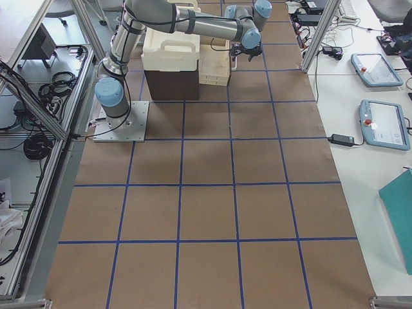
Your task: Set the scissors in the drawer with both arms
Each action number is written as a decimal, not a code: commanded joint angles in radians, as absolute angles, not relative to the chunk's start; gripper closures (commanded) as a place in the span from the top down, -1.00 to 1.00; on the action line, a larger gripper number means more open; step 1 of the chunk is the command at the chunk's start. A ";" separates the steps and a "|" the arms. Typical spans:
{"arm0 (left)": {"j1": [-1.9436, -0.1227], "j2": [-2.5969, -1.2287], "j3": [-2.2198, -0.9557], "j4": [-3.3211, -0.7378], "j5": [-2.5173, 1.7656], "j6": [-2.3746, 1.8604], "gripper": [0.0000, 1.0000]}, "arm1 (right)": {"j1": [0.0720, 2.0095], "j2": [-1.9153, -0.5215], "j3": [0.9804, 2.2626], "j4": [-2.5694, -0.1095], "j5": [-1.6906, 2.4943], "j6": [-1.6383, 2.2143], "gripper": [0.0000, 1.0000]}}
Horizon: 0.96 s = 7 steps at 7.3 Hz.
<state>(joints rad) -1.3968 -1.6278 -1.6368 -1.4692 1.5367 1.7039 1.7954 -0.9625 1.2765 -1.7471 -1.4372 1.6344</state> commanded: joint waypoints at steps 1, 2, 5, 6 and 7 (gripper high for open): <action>-1.390 -1.626 -1.637 -1.468 1.537 1.707 -0.69 | 1.786 -0.956 1.275 -1.747 -1.437 1.618 1.00; -1.397 -1.625 -1.635 -1.468 1.536 1.703 -0.69 | 1.786 -0.947 1.272 -1.749 -1.437 1.618 1.00; -1.411 -1.623 -1.626 -1.473 1.534 1.658 -1.00 | 1.784 -0.933 1.241 -1.749 -1.436 1.617 1.00; -1.433 -1.629 -1.620 -1.473 1.560 1.658 -1.00 | 1.786 -0.933 1.238 -1.749 -1.436 1.617 1.00; -1.460 -1.634 -1.620 -1.468 1.597 1.658 -1.00 | 1.786 -0.931 1.229 -1.749 -1.434 1.609 1.00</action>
